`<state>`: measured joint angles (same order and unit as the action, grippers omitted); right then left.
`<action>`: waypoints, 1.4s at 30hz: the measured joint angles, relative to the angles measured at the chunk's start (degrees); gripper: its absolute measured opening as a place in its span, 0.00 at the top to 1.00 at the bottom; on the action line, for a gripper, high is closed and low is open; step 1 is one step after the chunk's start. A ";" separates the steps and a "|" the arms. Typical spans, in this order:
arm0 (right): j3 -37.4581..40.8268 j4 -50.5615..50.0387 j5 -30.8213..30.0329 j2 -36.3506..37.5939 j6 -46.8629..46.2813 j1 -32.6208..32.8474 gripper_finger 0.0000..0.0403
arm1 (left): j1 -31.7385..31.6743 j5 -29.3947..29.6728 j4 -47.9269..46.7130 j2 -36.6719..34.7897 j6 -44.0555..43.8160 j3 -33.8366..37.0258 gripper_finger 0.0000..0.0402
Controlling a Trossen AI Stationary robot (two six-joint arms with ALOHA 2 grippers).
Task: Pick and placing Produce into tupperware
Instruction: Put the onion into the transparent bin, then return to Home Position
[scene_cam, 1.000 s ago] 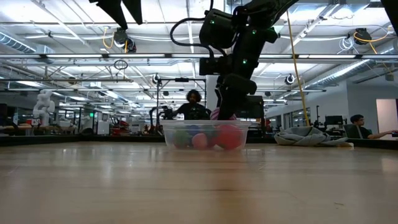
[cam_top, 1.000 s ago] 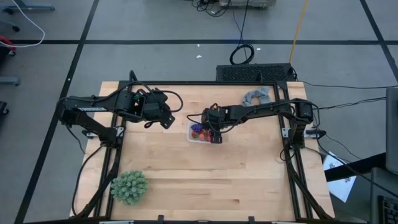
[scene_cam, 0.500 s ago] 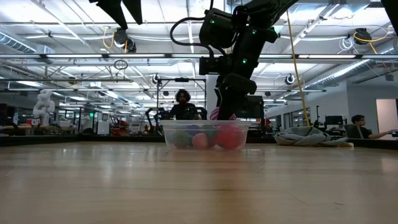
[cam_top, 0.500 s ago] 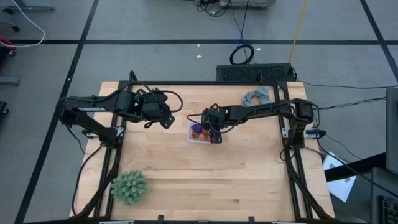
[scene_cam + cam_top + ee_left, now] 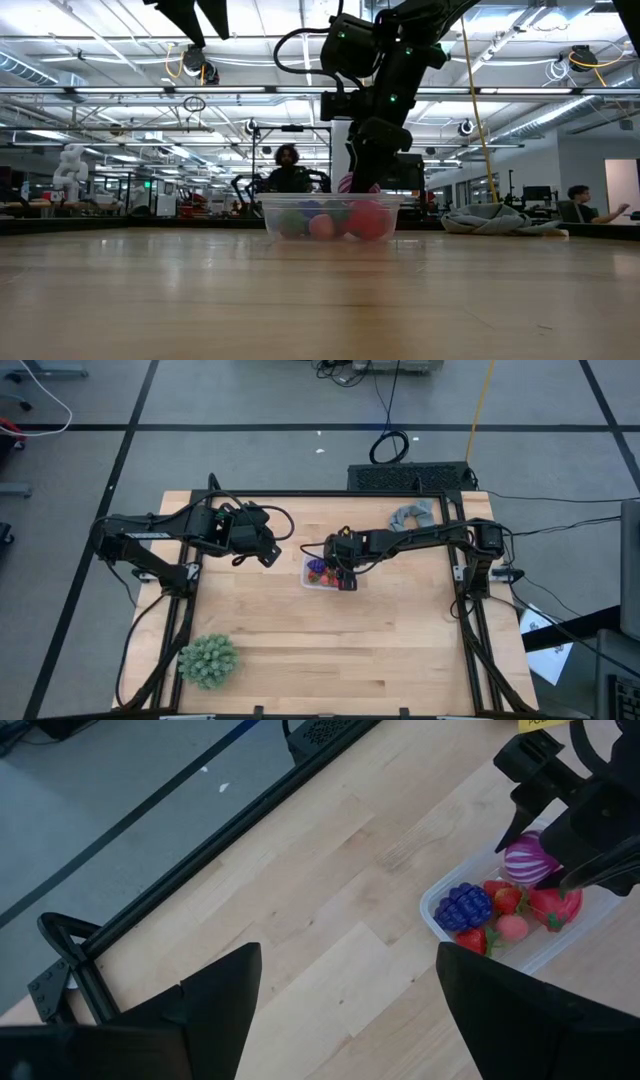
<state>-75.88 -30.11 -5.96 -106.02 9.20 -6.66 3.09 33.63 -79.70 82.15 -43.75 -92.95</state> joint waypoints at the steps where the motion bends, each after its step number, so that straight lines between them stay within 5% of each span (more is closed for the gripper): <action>1: 0.00 -0.10 0.05 0.00 -0.08 0.00 0.41 | -0.02 0.00 0.00 0.00 0.00 0.00 0.23; 23: 0.00 0.09 0.48 -0.01 2.04 0.76 0.41 | -0.01 -0.02 0.00 0.00 -0.26 0.00 0.23; 42: 0.00 0.22 0.11 0.47 2.85 0.76 0.20 | -0.02 -0.02 0.01 0.00 0.02 0.00 0.23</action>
<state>-75.88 -29.89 -5.84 -105.55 12.06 -5.89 3.07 33.61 -79.69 82.15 -43.72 -92.95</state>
